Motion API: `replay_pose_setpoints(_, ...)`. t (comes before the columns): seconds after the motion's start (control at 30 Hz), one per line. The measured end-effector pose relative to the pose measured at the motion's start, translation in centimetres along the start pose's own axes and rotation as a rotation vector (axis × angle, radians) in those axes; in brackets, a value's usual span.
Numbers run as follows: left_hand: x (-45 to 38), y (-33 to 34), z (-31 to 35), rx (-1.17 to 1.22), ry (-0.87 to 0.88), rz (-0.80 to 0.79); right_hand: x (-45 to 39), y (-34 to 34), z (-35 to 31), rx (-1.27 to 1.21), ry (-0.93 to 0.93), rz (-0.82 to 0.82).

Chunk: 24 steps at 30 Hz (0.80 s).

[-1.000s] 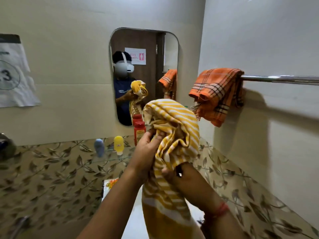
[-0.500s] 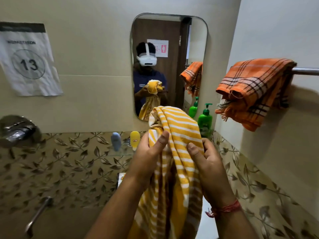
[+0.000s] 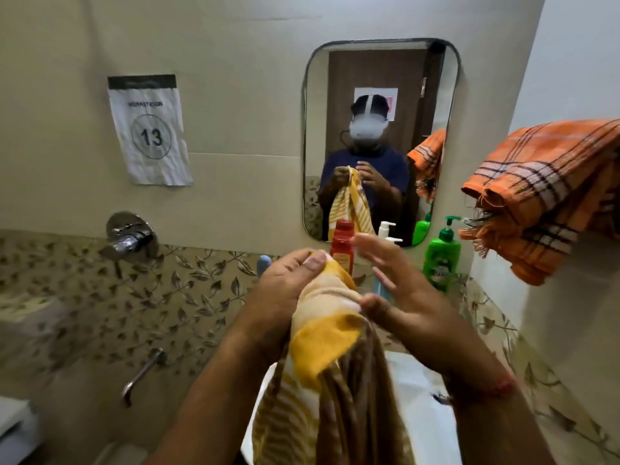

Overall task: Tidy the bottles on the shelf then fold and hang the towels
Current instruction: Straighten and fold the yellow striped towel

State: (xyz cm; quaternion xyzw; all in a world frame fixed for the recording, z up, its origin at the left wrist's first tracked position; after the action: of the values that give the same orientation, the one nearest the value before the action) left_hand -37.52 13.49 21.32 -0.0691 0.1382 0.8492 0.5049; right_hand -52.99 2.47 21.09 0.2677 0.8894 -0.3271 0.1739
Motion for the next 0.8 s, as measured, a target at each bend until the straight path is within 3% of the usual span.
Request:
replay_pose_setpoints(0.07,0.4,1.0,0.3,0.048,-0.042,-0.111,-1.5,0.7,-0.9,0.008,-0.029,-0.095)
replay_pose_setpoints(0.13,0.6,1.3,0.4,0.081,-0.038,-0.114,-2.4,0.9,-1.4,0.031,-0.052,-0.026)
replay_pose_setpoints(0.3,0.7,-0.8,-0.1,-0.231,0.107,-0.008,-2.7,1.5,-1.4,0.084,-0.155,0.118)
replay_pose_setpoints(0.43,2.1,-2.1,-1.6,-0.463,0.180,-0.122,-2.7,1.9,-0.8,-0.131,-0.067,0.338)
replay_pose_setpoints(0.5,2.6,-2.3,-2.2,-0.463,0.156,-0.180,-2.8,2.1,-0.4,-0.193,-0.011,0.384)
replay_pose_setpoints(0.7,3.0,-2.9,-3.0,-0.463,0.237,-0.177,-3.5,2.4,0.8,-0.305,0.126,0.584)
replay_pose_setpoints(0.8,2.4,-2.6,-4.0,-0.598,0.366,-0.107,-3.9,2.2,1.0,-0.307,0.173,0.643)
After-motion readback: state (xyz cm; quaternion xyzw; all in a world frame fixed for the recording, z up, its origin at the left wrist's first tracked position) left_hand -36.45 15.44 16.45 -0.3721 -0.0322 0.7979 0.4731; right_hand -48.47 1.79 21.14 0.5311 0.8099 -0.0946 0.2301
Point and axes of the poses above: each hand's wrist, its own x-axis away from the middle knuckle, its own y-axis out of the palm, z = x × y, the point moved 1 cm from there along -x, towards the middle knuckle
